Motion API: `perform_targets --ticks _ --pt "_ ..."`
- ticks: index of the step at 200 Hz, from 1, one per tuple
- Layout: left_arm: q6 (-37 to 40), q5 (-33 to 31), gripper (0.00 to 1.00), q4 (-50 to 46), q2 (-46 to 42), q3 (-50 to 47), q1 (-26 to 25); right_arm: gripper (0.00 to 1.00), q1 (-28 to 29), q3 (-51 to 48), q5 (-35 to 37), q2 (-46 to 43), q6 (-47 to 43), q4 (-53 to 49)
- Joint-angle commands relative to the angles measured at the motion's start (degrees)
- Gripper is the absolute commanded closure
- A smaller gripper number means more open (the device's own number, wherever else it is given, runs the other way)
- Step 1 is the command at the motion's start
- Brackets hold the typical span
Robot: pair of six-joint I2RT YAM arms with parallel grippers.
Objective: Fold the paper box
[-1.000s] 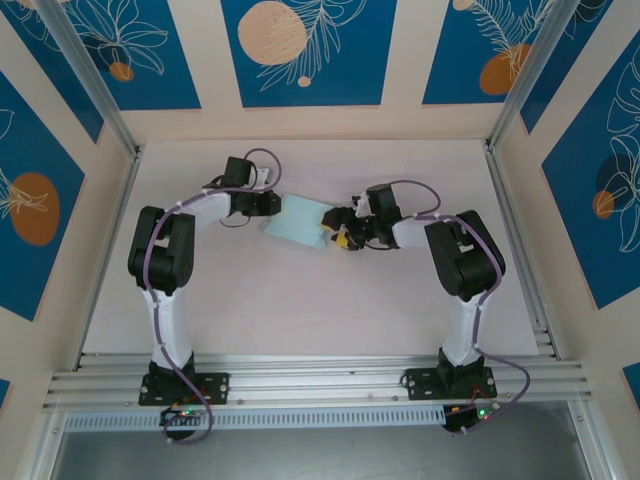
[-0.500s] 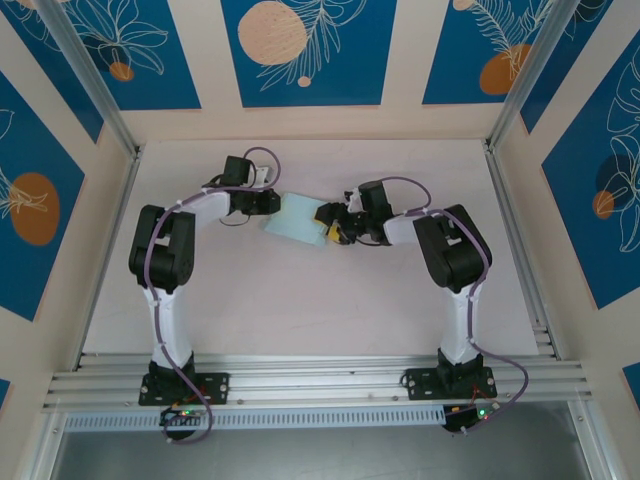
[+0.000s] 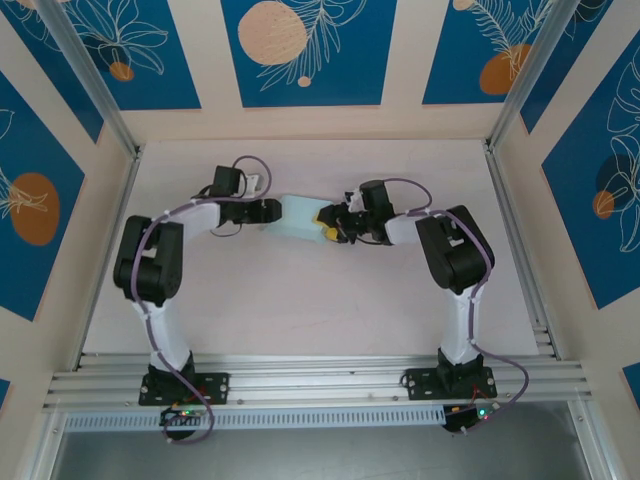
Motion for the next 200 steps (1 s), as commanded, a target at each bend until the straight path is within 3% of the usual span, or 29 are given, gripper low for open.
perform_targets --ticks 1,26,40,58,83,127,161,200 --pt "4.8 -0.1 0.19 15.1 -11.7 -9.2 -0.1 0.54 -1.9 -0.7 -6.8 -4.0 2.6 -5.7" --pt "17.7 0.4 0.01 33.4 -23.0 -24.6 -3.4 0.54 -3.8 -2.1 -11.5 -7.1 3.5 -10.0" --pt "31.2 -0.5 0.00 37.6 -28.3 -31.0 -8.5 0.53 -4.7 -2.9 -13.5 -8.8 3.5 -12.6" --pt "47.9 -5.3 0.00 38.4 -33.1 -35.6 -16.0 0.53 -5.3 -3.9 -15.6 -10.8 3.5 -15.4" --pt "58.2 -9.7 0.00 29.6 -35.7 -34.3 -21.8 0.53 -5.2 -4.7 -17.8 -13.0 3.6 -18.3" --pt "65.9 -20.1 0.00 28.9 -31.3 -32.8 -27.4 0.53 -4.6 -6.0 -19.3 -16.7 2.4 -22.9" --pt "67.5 -25.6 0.01 31.4 -26.7 -30.8 -29.2 0.53 -4.1 -6.8 -20.1 -18.0 2.1 -24.4" --pt "67.3 -28.0 0.19 29.3 -24.7 -28.0 -29.3 0.53 -3.7 -6.8 -20.3 -17.9 1.1 -25.1"
